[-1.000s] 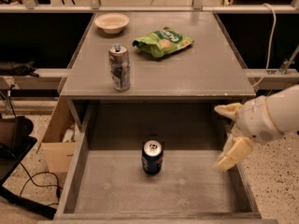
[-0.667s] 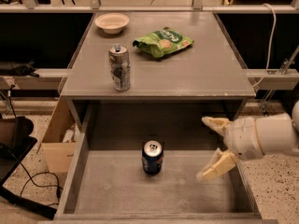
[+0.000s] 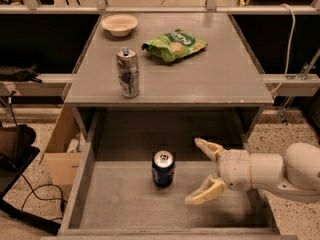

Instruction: Pick pepsi can from top drawer and place on counter

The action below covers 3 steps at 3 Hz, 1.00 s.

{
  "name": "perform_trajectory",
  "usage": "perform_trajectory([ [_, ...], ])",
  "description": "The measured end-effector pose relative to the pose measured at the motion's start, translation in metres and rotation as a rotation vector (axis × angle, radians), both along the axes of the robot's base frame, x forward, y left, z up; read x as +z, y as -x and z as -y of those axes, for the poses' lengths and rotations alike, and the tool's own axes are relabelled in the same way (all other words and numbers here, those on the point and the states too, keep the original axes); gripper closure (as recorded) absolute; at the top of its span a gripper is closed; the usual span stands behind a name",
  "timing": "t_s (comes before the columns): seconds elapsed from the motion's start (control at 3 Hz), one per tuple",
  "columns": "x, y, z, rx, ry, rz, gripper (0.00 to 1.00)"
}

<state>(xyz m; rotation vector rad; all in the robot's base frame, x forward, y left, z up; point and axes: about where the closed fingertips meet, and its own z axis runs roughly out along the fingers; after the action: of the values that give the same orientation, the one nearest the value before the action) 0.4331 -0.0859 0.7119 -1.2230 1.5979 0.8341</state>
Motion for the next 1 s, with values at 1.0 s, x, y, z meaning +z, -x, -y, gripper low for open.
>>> perform_trajectory([
  [1.0,-0.031,-0.002,-0.046,0.040,-0.077,0.004,0.00],
])
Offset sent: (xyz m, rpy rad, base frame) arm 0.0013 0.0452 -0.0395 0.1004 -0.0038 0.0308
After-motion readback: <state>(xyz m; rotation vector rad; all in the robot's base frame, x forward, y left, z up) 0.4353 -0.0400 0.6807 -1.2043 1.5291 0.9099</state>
